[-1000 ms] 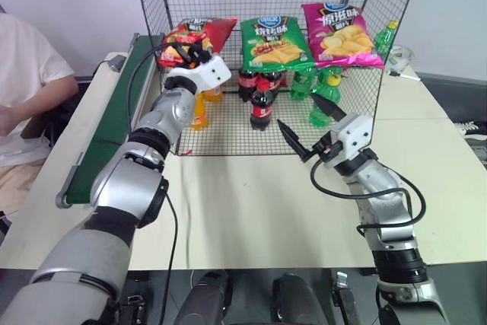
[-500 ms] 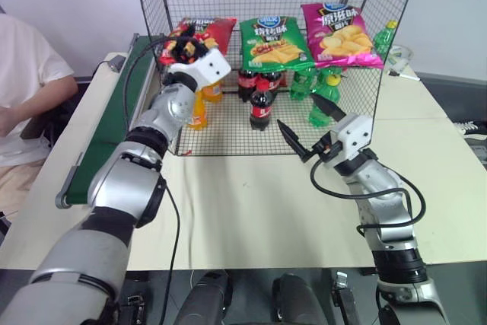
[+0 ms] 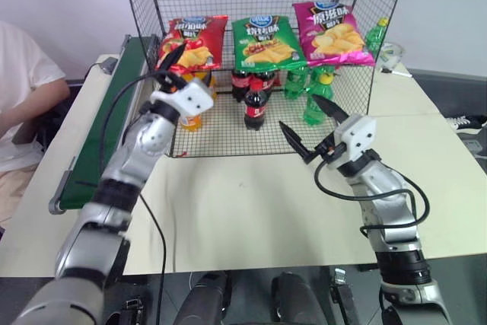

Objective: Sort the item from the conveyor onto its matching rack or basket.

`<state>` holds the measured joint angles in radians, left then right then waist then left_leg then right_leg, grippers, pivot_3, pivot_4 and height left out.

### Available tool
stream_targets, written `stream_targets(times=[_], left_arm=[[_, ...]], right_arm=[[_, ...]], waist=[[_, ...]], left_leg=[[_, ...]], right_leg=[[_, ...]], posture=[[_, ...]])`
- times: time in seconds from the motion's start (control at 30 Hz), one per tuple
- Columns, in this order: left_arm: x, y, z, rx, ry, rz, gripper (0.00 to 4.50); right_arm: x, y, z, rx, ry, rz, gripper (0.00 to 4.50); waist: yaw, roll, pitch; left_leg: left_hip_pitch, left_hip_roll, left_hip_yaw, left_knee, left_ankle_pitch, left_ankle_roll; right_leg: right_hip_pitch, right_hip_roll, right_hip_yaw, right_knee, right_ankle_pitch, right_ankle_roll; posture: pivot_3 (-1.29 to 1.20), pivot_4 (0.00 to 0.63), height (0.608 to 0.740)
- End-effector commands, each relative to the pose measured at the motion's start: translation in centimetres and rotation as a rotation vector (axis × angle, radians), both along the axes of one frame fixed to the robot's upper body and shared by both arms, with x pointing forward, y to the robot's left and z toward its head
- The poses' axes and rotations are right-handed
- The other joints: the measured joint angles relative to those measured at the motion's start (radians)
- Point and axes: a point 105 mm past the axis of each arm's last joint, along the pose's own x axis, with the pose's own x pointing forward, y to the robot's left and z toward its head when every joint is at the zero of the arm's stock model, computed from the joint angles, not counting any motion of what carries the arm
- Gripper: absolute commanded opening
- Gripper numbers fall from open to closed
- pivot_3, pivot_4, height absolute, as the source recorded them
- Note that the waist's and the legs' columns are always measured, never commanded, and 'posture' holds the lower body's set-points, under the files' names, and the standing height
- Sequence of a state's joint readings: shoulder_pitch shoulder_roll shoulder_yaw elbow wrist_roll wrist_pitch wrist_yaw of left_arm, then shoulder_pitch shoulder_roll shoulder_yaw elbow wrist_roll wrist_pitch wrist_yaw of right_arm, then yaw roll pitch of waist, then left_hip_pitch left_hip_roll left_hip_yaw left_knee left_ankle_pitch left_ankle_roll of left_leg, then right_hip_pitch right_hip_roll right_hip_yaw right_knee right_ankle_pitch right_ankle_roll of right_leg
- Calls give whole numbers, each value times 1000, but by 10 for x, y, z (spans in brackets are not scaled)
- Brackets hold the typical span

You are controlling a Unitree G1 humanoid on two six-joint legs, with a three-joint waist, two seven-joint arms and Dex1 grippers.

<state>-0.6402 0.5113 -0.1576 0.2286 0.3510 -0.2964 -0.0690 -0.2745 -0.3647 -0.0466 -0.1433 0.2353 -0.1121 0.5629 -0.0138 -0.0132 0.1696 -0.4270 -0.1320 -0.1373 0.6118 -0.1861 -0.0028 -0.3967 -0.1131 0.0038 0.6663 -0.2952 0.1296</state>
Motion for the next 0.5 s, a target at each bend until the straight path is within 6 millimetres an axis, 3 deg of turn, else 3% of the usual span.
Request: stream_targets(times=[0.03, 0.1, 0.2, 0.3, 0.5], left_arm=[[-27, -5, 11, -155, 127, -167, 4034], [-41, -1, 3, -279, 252, -253, 4034], [-79, 25, -25, -387, 510, -374, 4034], [-94, 49, -43, -506, 725, -366, 4034], [-112, 96, -53, -461, 811, -273, 4034]], right_arm=[[-11, -4, 14, 22, -35, 38, 4500], [-21, -2, 11, 28, 8, 117, 4500], [-52, -2, -4, -38, 183, 321, 4500], [-66, -15, -13, -101, 288, 372, 4500], [-73, -53, -18, -198, 385, 337, 4500]], waist=[[4, 0, 0], [3, 1, -1], [-5, 2, -1], [-2, 3, -1], [21, 3, -1]], left_leg=[[0, 0, 0, 1, 0, 0], [1, 0, 0, 1, 0, 0], [0, 0, 0, 0, -1, 1], [1, 3, 1, -1, -1, 2], [4, 4, 1, 1, -2, 2]], right_leg=[[1, 0, 0, 0, 0, 0], [2, 0, 0, -1, 0, 0], [1, -2, 1, -2, 0, 0], [0, 0, 4, -2, -1, -1], [6, 0, 4, -4, -2, -6]], posture=[[0, 150, 740], [0, 150, 740], [0, 150, 740], [0, 150, 740], [0, 150, 740]])
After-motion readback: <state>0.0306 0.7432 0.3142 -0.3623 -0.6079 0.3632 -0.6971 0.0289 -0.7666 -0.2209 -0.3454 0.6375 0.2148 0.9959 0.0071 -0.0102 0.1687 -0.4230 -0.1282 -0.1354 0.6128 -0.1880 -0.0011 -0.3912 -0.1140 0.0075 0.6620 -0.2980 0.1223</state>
